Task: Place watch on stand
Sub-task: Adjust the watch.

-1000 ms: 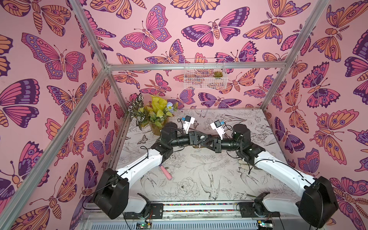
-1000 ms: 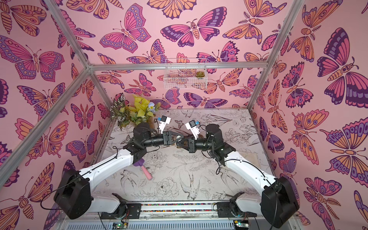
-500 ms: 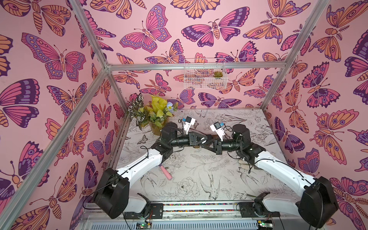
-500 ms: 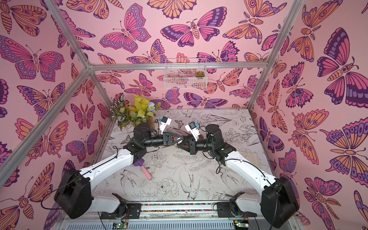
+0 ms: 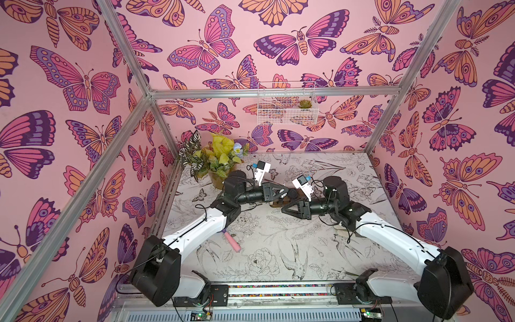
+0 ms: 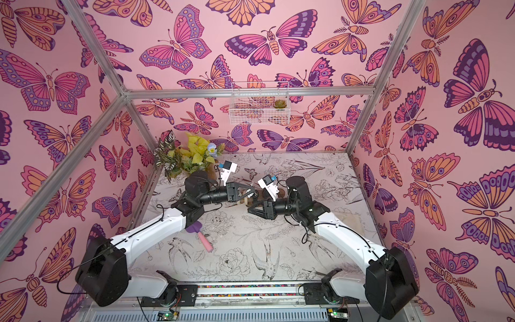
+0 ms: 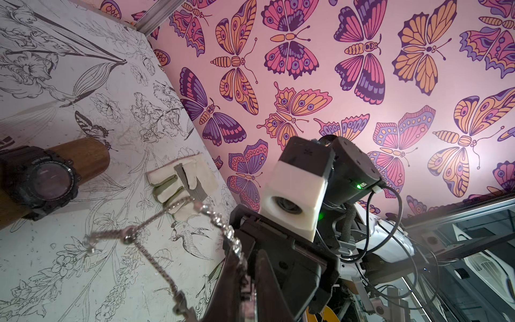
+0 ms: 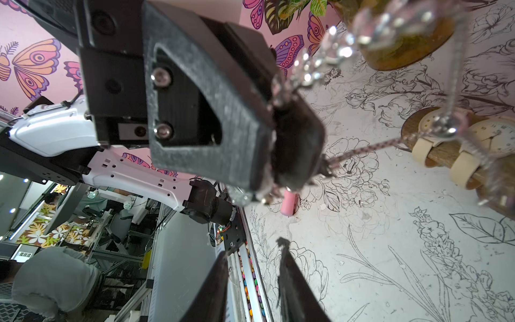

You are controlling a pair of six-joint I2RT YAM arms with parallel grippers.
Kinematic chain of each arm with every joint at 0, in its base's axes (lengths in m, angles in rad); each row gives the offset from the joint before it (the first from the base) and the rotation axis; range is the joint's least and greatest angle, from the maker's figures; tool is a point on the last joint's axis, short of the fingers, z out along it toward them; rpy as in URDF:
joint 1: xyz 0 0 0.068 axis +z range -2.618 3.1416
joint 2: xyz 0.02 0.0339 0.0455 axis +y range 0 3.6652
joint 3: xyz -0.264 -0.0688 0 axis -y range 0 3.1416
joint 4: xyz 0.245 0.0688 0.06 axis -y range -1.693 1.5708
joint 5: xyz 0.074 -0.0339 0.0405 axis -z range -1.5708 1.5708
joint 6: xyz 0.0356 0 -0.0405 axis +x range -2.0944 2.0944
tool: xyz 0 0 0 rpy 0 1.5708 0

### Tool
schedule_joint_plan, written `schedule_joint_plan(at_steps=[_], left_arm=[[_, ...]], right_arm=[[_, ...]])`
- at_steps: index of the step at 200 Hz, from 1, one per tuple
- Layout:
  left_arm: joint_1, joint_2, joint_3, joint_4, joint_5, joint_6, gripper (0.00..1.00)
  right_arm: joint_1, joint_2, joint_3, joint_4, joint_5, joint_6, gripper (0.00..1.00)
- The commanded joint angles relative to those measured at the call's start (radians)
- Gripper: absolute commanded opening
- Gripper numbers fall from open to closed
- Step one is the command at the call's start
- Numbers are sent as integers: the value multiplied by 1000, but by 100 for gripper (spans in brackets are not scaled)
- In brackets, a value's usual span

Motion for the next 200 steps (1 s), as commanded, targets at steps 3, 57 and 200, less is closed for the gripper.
schedule_joint_plan(at_steps=[3, 57, 200], left_arm=[[4, -26, -17, 42, -13, 14, 7], [3, -25, -27, 57, -9, 12, 7], [-20, 16, -18, 96, 1, 2, 7]], right_arm=[[-13, -10, -3, 67, -29, 65, 34], [-31, -6, 16, 163, -25, 135, 41], [-68, 51, 73, 274, -7, 208, 39]])
